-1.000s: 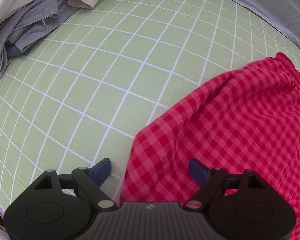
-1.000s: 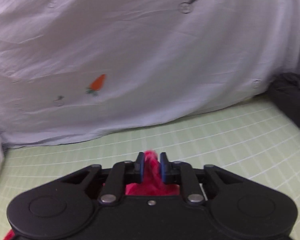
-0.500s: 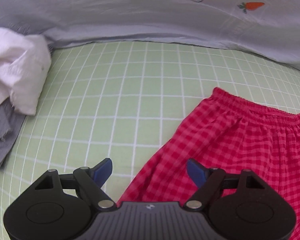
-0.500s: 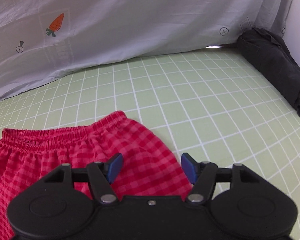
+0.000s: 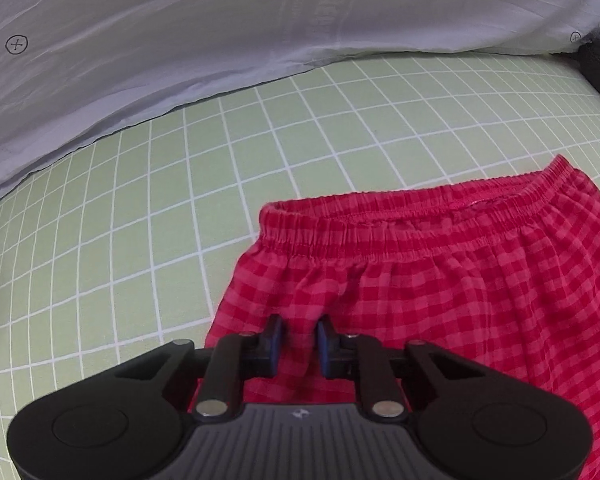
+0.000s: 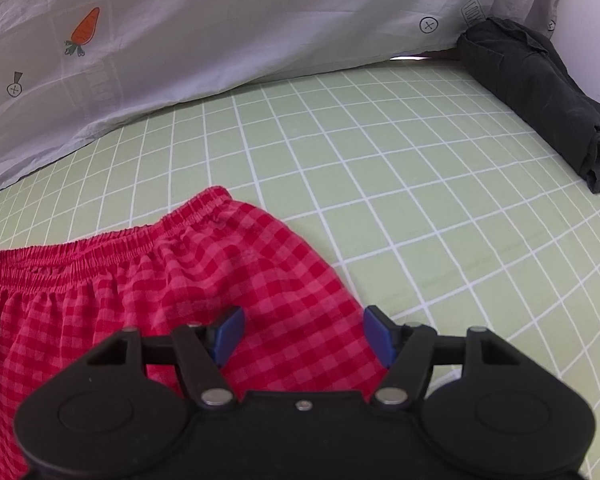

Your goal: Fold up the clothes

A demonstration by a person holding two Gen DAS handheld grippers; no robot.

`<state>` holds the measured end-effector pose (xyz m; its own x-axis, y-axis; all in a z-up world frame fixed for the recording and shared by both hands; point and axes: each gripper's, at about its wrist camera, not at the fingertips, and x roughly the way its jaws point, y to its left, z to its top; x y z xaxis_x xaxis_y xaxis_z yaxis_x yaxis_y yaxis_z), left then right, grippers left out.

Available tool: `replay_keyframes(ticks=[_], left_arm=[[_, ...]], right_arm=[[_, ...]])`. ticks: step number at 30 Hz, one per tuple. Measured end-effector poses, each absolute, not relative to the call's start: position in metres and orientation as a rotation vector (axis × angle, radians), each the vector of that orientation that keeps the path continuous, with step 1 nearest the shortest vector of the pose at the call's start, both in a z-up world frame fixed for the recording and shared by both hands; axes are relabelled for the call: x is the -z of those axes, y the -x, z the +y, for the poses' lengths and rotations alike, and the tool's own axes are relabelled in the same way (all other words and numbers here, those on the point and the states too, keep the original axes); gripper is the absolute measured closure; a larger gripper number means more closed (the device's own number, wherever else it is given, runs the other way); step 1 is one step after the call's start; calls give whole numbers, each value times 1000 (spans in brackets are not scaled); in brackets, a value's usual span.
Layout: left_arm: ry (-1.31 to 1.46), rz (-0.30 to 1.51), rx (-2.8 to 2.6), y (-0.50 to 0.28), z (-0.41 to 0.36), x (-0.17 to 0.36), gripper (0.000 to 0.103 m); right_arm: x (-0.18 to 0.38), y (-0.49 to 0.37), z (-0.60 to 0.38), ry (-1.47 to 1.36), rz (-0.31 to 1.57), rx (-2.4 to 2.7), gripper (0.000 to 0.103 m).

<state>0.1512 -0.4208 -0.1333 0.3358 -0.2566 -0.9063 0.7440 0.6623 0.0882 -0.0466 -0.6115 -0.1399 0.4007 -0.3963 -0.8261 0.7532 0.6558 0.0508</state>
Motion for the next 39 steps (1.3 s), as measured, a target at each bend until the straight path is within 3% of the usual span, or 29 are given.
replay_keyframes(ticks=[2, 4, 12, 17, 21, 23, 26, 30, 37, 39], left_arm=[[-529, 1028, 696, -154, -416, 131, 99], [-500, 1022, 695, -157, -411, 128, 102], [-171, 973, 617, -181, -377, 66, 103], [61, 821, 538, -214, -356, 44, 101], [89, 926, 389, -253, -341, 54, 83], [9, 927, 361, -255, -332, 54, 60], [-96, 947, 323, -250, -308, 62, 43], [-148, 1059, 220, -243, -261, 89, 43], [-96, 1190, 143, -219, -198, 116, 43], [-88, 1203, 139, -210, -188, 119, 43]], right_arm=[[141, 46, -612, -460, 894, 761, 36], [141, 45, -612, -463, 895, 760, 36], [131, 43, -608, -459, 855, 748, 36], [129, 40, -605, -452, 853, 734, 36], [133, 39, -602, -448, 880, 721, 36], [135, 39, -601, -446, 893, 715, 34], [138, 39, -598, -443, 913, 705, 26], [143, 38, -595, -440, 940, 692, 26], [141, 41, -593, -431, 961, 661, 44], [139, 44, -593, -444, 967, 659, 43]])
